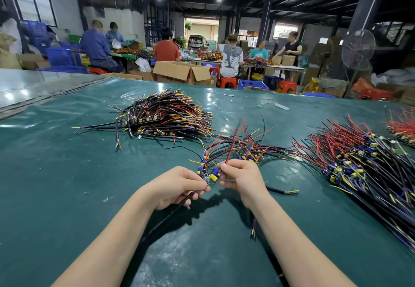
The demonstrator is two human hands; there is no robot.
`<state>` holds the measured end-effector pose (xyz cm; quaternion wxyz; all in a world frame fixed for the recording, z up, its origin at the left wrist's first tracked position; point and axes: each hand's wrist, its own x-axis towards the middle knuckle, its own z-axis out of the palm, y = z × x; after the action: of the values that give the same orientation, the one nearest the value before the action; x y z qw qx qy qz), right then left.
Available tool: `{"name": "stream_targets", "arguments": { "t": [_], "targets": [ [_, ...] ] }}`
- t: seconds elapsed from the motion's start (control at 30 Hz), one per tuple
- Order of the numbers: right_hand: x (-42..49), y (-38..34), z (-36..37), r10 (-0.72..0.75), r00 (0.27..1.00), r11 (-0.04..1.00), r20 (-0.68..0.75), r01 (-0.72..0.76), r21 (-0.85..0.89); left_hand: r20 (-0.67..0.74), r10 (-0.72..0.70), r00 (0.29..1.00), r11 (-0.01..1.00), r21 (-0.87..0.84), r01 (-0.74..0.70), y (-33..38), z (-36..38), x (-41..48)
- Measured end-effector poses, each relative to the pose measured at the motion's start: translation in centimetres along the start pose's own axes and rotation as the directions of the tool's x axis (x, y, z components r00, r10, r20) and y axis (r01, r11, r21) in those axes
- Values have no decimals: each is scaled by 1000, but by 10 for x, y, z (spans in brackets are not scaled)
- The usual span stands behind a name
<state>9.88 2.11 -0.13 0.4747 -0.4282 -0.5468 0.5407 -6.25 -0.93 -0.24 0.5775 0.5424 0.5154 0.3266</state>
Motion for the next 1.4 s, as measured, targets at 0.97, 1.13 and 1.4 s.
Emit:
{"name": "stream_targets", "arguments": {
  "t": [0.97, 1.13, 1.4],
  "targets": [
    [4, -1, -2, 7, 1000, 988, 16, -10, 157, -37, 68, 997, 993, -94, -71, 4, -2, -4],
    [6, 0, -15, -24, 999, 997, 48, 21, 72, 13, 48, 999, 995, -90, -46, 4, -4, -7],
    [12, -6, -33, 30, 1000, 979, 1, -29, 199, 81, 35, 996, 995, -95, -27, 3, -14, -14]
  ]
}}
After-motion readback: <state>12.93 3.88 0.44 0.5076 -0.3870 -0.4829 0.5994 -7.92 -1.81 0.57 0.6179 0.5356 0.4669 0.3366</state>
